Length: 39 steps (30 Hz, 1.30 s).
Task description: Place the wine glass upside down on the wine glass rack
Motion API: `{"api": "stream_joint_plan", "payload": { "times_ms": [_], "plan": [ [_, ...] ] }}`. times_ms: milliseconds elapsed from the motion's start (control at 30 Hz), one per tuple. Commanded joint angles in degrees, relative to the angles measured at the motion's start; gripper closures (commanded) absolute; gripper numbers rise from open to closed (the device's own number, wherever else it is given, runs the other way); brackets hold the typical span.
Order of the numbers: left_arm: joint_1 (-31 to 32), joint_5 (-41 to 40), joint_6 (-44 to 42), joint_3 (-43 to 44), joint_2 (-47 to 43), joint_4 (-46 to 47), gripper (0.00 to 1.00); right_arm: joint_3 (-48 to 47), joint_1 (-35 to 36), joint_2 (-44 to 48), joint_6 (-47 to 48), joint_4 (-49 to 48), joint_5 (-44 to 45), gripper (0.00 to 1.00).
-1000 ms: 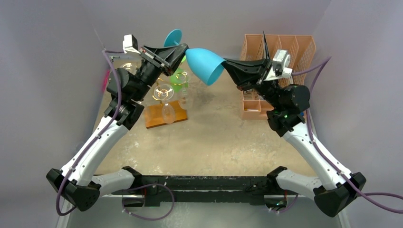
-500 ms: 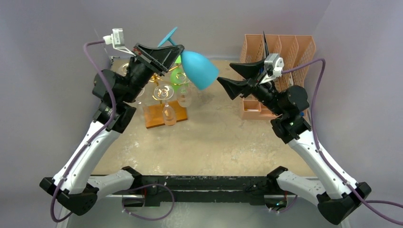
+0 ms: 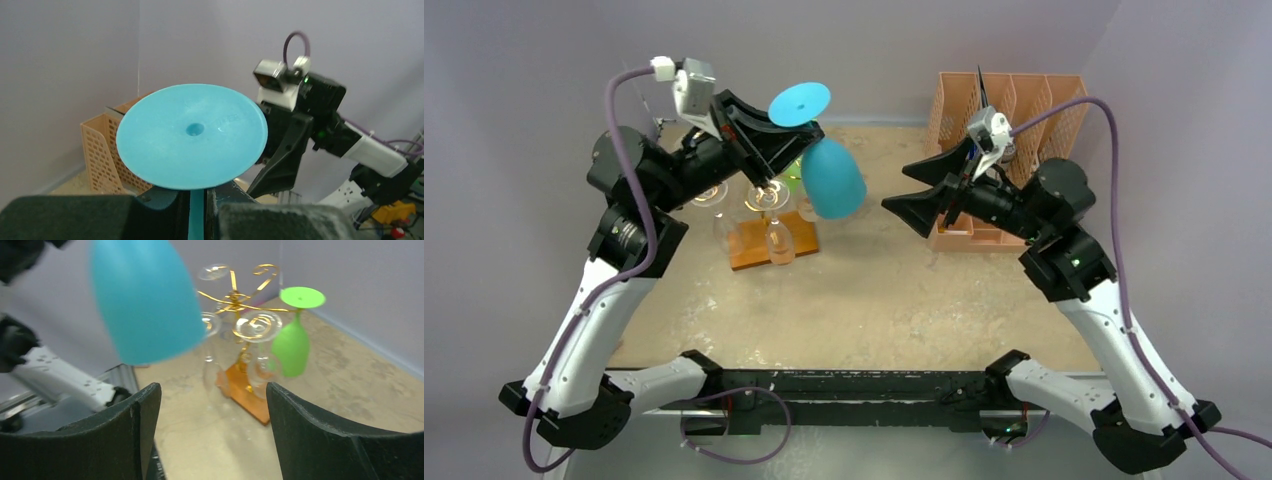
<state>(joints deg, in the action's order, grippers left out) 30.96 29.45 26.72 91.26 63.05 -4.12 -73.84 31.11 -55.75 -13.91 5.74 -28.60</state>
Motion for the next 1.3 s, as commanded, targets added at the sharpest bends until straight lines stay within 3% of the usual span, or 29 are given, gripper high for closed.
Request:
{"api": "stream_joint_plan", "payload": {
  "times_ms": [0,167,267,367,467,667,1000,1167,1267],
  "plan": [
    [0.2,7.6,-7.2,-1.0,0.3,-4.5,1.0,-5.3,0.2,2.0,-5.9,6.5,-10.2,0.21],
    [0.2,13.5,-12.4,-4.4,-1.5,-5.7,1.0,-7.1,0.2,2.1,-16.5,3.2,-13.1,0.2],
    [0.2,17.6,-15.9,-7.7,-3.5,-5.6,1.0,-8.0,0.2,-0.6,-31.4,-1.5,-12.0,0.22],
    [0.2,19.5,-20.2,-12.4,-6.3,-4.7,1.0,-6.0,0.2,-2.9,-45.3,-13.4,-13.5,0.22],
    [0.2,19.5,-22.4,-17.0,-8.3,-2.8,1.0,-2.8,0.3,-3.5,-52.8,-20.2,-13.0,0.21],
    [0.2,21.9,-24.0,-19.5,-7.7,-2.2,1.0,-3.8,0.7,-5.4,-53.0,-12.1,-9.8,0.25],
    [0.2,22.8,-24.5,-22.0,-6.0,0.8,1.0,-9.2,3.3,-11.1,-49.6,-0.5,-11.4,0.5],
    [0.2,23.3,-24.6,-22.7,-5.5,1.5,1.0,-9.2,4.2,-13.2,-50.5,-0.8,-12.7,0.78],
    [0.2,23.1,-24.7,-23.1,-5.5,0.9,1.0,-8.5,4.4,-13.2,-52.1,-2.8,-12.7,0.88]
  ]
}}
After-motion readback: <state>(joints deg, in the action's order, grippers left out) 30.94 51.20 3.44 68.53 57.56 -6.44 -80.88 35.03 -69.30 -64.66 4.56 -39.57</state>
